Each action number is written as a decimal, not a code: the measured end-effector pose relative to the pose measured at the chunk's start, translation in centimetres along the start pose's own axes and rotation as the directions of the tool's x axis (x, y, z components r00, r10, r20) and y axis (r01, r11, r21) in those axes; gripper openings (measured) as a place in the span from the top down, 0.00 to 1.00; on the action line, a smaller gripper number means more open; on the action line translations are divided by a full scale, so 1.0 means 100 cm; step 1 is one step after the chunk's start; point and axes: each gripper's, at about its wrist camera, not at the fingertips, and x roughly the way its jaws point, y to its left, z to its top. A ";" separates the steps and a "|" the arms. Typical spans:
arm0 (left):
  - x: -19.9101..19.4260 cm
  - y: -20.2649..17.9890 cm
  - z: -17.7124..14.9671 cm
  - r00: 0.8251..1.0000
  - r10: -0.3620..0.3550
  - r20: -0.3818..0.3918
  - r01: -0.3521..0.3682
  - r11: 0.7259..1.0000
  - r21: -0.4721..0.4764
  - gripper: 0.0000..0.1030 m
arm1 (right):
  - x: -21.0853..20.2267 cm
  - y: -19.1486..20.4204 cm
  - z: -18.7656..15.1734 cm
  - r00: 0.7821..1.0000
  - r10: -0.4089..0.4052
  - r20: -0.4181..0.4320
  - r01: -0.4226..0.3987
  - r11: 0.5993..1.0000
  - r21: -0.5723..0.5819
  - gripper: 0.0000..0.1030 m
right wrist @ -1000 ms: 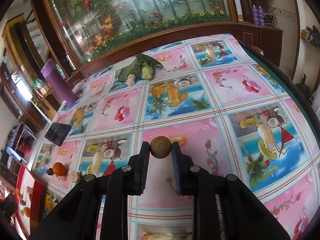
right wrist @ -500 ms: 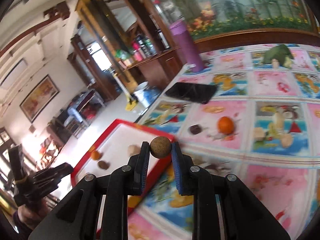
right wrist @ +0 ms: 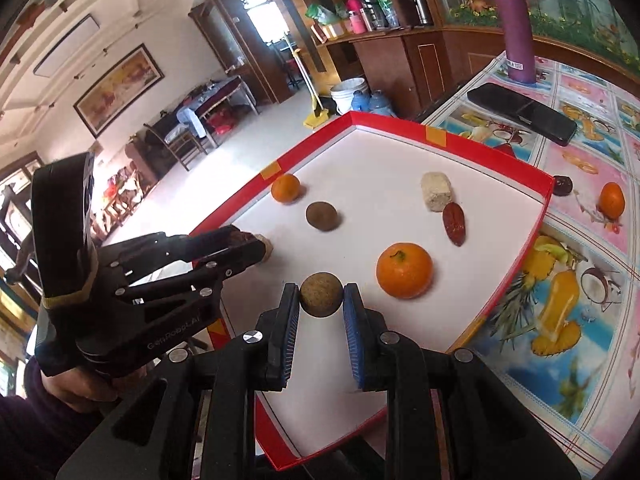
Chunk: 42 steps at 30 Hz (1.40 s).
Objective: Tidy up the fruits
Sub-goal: 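Carry the date and brown fruit onto the white tray and open both tools, then move both open tools back over the tablecloth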
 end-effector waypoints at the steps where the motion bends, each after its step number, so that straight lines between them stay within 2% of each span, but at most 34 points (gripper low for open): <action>1: 0.002 0.000 -0.001 1.000 0.004 -0.005 -0.004 1.000 0.004 0.70 | 0.001 0.003 -0.002 1.000 -0.012 -0.010 0.012 1.000 -0.010 0.79; 8: 0.004 0.000 -0.005 0.999 0.040 -0.007 -0.040 0.998 0.045 0.70 | 0.016 0.010 -0.010 0.996 -0.067 -0.060 0.064 0.996 -0.055 0.79; 13: 0.006 0.001 -0.001 1.000 0.026 -0.016 -0.025 0.998 0.063 0.70 | 0.019 0.007 -0.012 0.989 -0.120 -0.085 0.114 0.991 -0.071 0.79; 20: 0.023 -0.008 0.012 0.998 0.040 -0.039 -0.034 0.989 0.143 0.70 | 0.020 0.011 -0.014 0.985 -0.139 -0.097 0.128 0.985 -0.119 0.79; 23: 0.033 -0.007 0.017 0.997 0.038 -0.071 -0.027 0.988 0.153 0.70 | 0.020 0.010 -0.013 0.986 -0.130 -0.104 0.117 0.986 -0.122 0.79; 32: 0.035 -0.004 0.024 0.995 0.041 -0.089 -0.028 0.989 0.145 0.69 | 0.017 0.003 -0.011 0.990 -0.070 -0.120 0.058 0.994 -0.095 0.72; 33: 0.036 -0.003 0.024 0.995 0.045 -0.093 -0.032 0.990 0.137 0.65 | 0.015 0.000 -0.011 0.991 -0.059 -0.117 0.050 0.995 -0.084 0.72; 34: 0.036 -0.002 0.025 0.994 0.051 -0.098 -0.038 0.991 0.126 0.56 | 0.011 -0.003 -0.010 0.993 -0.042 -0.110 0.035 0.997 -0.070 0.72; 36: 0.034 0.002 0.026 0.994 0.043 -0.099 -0.033 0.995 0.094 0.45 | 0.002 -0.010 -0.009 0.996 -0.011 -0.087 0.007 0.999 -0.047 0.72; 39: 0.028 0.007 0.027 0.996 0.022 -0.089 -0.018 0.999 0.044 0.35 | -0.016 -0.026 -0.005 0.999 0.014 -0.031 -0.014 1.000 -0.004 0.72; 42: 0.020 0.007 0.031 0.997 0.000 -0.075 0.001 1.000 0.004 0.30 | -0.037 -0.047 -0.004 1.000 0.000 0.027 -0.001 0.999 0.042 0.72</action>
